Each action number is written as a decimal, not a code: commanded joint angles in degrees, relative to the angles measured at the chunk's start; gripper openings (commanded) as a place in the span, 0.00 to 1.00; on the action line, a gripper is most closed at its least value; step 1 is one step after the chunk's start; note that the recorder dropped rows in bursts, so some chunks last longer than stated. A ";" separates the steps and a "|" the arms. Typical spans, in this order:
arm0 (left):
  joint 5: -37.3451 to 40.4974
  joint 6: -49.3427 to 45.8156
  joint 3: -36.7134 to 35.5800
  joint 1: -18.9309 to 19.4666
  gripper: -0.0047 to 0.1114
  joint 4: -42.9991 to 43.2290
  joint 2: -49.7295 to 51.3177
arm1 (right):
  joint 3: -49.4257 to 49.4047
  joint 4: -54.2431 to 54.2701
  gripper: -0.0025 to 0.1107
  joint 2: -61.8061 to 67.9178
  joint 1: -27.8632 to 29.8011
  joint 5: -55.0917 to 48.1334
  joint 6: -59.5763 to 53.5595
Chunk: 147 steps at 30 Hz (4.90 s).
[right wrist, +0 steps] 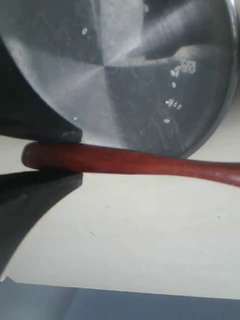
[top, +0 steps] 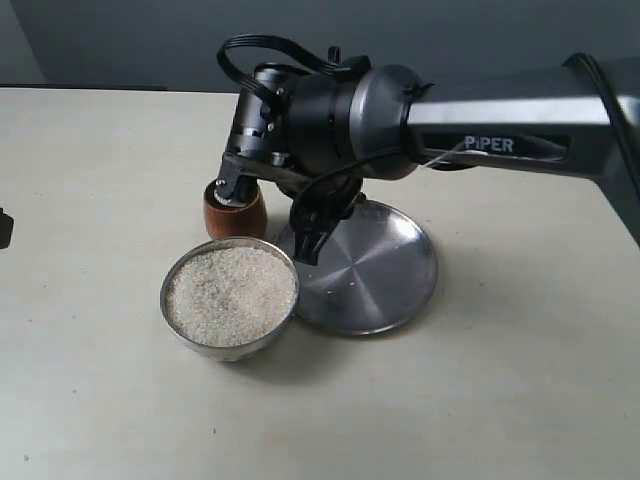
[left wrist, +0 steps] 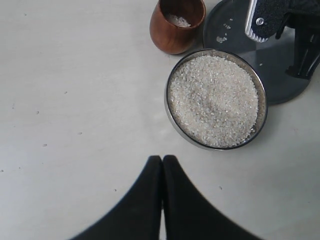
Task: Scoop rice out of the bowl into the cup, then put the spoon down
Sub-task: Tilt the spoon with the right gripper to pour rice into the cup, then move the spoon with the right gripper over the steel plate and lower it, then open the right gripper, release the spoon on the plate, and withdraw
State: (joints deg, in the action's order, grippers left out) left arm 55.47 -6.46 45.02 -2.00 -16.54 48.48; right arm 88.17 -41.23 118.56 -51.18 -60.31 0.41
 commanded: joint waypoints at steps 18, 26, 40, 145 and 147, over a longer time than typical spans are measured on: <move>-0.18 0.04 -0.13 0.17 0.04 -0.07 -0.04 | 0.46 -7.11 0.02 0.01 -2.20 -3.16 -3.42; -0.18 0.04 -0.13 0.17 0.04 -0.07 -0.04 | 0.46 -5.14 0.02 0.01 -2.20 -3.16 -1.78; -0.18 0.04 -0.13 0.17 0.04 -0.07 -0.04 | 0.46 25.83 0.02 -5.34 8.24 1.39 11.15; -0.18 0.04 -0.13 0.17 0.04 -0.07 -0.04 | -52.71 7.68 0.02 -79.02 15.18 9.61 20.40; -0.18 0.04 -0.13 0.17 0.04 -0.07 -0.04 | -54.12 8.00 0.02 -81.51 15.18 7.46 21.25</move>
State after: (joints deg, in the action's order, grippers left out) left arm 55.47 -6.46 45.02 -2.00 -16.54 48.48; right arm 35.32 -32.68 39.28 -36.27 -51.44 20.81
